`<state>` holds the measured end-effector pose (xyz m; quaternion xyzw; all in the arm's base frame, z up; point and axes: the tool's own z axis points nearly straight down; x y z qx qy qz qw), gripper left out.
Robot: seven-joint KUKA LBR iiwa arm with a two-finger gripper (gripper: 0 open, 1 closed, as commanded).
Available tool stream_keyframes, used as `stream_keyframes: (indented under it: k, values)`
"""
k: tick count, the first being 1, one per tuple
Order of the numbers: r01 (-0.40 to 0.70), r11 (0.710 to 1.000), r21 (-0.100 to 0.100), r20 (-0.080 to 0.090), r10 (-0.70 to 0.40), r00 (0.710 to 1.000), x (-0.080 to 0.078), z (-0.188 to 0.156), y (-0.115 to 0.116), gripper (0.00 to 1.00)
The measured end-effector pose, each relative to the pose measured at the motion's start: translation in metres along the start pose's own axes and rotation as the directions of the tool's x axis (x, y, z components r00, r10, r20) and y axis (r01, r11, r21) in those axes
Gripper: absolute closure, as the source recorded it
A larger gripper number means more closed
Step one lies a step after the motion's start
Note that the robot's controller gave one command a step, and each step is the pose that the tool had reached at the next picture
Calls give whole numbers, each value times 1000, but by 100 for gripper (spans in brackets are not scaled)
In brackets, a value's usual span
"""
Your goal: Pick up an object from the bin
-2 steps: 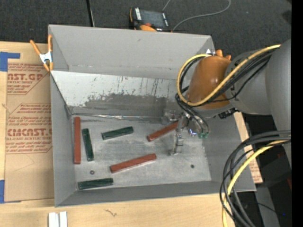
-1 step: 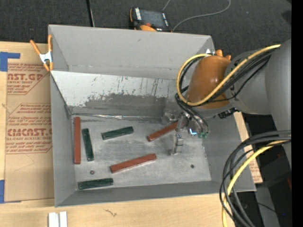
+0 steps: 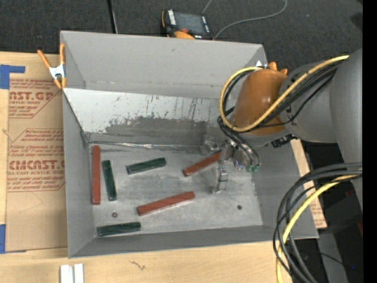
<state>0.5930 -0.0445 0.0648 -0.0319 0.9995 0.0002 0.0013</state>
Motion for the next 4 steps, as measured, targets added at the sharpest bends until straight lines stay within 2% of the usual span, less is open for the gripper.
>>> stream_keyframes:
  k: [1, 2, 3, 4]
  values:
    - [0, 1000, 0, 0, 0, 1000, 0, 0, 0, 0]
    - [0, 1000, 0, 0, 0, 1000, -1, -1, 0, 100]
    - [0, 1000, 2, 8, 0, 1000, -4, -90, 0, 100]
    - [0, 1000, 2, 4, 0, 1000, -5, -118, 0, 100]
